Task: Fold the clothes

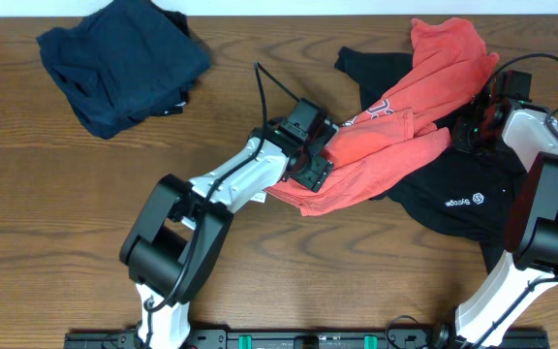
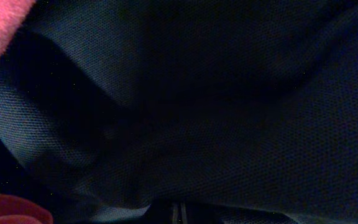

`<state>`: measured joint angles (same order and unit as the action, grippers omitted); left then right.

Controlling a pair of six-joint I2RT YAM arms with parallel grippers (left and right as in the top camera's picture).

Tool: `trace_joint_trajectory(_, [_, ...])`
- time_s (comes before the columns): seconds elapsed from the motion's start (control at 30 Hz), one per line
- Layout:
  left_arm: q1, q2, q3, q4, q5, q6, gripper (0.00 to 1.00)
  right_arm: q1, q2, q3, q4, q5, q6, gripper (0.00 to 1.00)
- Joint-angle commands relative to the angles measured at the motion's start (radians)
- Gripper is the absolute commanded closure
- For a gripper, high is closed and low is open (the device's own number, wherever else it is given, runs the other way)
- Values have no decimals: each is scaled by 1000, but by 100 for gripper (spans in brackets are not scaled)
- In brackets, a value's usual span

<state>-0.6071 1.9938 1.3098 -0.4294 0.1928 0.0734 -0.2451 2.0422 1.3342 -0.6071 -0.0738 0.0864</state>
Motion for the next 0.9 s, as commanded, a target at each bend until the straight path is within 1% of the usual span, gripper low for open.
trace_joint_trajectory(0.0, [3,22,16,18,-58,8,27,-7,58,-7,6,3,2,99])
trace_joint_trajectory(0.1, [3,38,16,34,-111,8,28,-7,58,-7,12,3,2,99])
trace_joint_trajectory(0.13, [3,42,16,42,-116,8,39,-7,58,-7,14,3,2,99])
trace_joint_trajectory(0.2, [3,53,16,61,-116,7,76,-7,58,-7,15,3,2,99])
trace_joint_trajectory(0.23, [3,58,16,71,-116,7,86,-7,58,-7,15,2,2,99])
trace_joint_trajectory(0.3, [3,70,16,80,-116,7,94,-7,58,-7,15,-3,2,99])
trace_joint_trajectory(0.37, [4,85,16,83,-119,6,94,-7,58,-7,16,-5,2,99])
trace_joint_trajectory(0.47, [14,107,16,80,-182,-54,94,-16,58,-7,26,0,2,99])
trace_joint_trajectory(0.57, [32,111,16,75,-190,-82,94,-46,58,-7,47,14,2,99])
trace_joint_trajectory(0.87, [79,135,16,71,-190,-139,94,-209,58,-7,145,14,-14,99])
